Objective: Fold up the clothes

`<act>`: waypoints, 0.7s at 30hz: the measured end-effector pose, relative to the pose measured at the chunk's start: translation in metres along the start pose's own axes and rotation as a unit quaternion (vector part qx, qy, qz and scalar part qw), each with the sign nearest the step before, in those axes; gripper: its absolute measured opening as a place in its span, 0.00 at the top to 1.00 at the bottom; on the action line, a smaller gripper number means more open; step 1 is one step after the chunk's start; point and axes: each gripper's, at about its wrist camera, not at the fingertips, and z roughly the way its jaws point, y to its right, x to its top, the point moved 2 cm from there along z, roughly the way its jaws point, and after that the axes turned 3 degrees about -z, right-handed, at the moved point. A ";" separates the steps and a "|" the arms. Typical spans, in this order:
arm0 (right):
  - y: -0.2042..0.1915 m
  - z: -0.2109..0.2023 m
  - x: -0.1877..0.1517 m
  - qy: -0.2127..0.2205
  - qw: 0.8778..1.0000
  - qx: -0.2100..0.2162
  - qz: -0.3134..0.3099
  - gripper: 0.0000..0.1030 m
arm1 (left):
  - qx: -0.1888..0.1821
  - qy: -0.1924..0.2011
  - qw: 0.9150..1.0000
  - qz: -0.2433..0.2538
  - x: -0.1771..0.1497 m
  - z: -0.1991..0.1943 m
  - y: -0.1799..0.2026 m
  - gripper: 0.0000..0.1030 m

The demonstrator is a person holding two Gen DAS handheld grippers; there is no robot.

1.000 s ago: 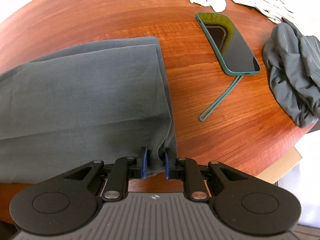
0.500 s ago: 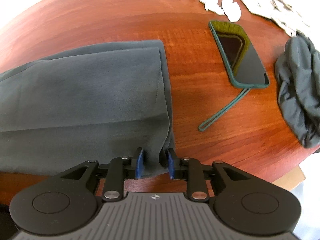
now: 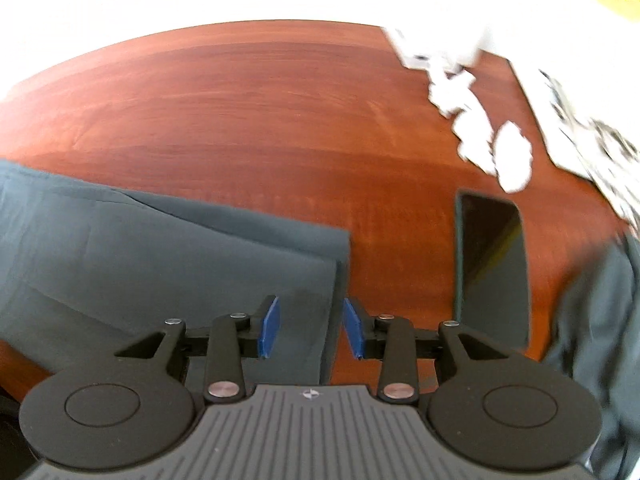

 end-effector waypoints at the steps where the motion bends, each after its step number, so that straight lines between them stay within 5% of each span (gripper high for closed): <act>1: -0.001 0.004 0.004 -0.002 1.000 0.003 -0.010 0.60 | 0.006 -0.004 1.000 -0.003 0.003 0.005 0.002 0.33; 8: -0.025 0.049 0.028 -0.031 0.989 0.044 -0.137 0.60 | 0.017 -0.012 1.000 -0.011 -0.011 0.023 0.009 0.33; 15: -0.025 0.070 0.033 -0.054 0.981 0.077 -0.171 0.61 | 0.018 -0.033 0.999 -0.024 -0.007 0.040 0.006 0.32; 17: -0.020 0.072 0.033 -0.053 0.982 0.080 -0.160 0.69 | 0.016 -0.044 0.998 -0.029 -0.007 0.047 0.004 0.33; 19: -0.022 0.073 0.035 -0.055 0.984 0.081 -0.148 0.96 | 0.012 -0.055 0.998 -0.029 -0.009 0.051 0.004 0.33; 21: -0.023 0.073 0.033 -0.056 0.985 0.085 -0.139 0.98 | 0.008 -0.061 0.998 -0.021 -0.009 0.054 0.004 0.33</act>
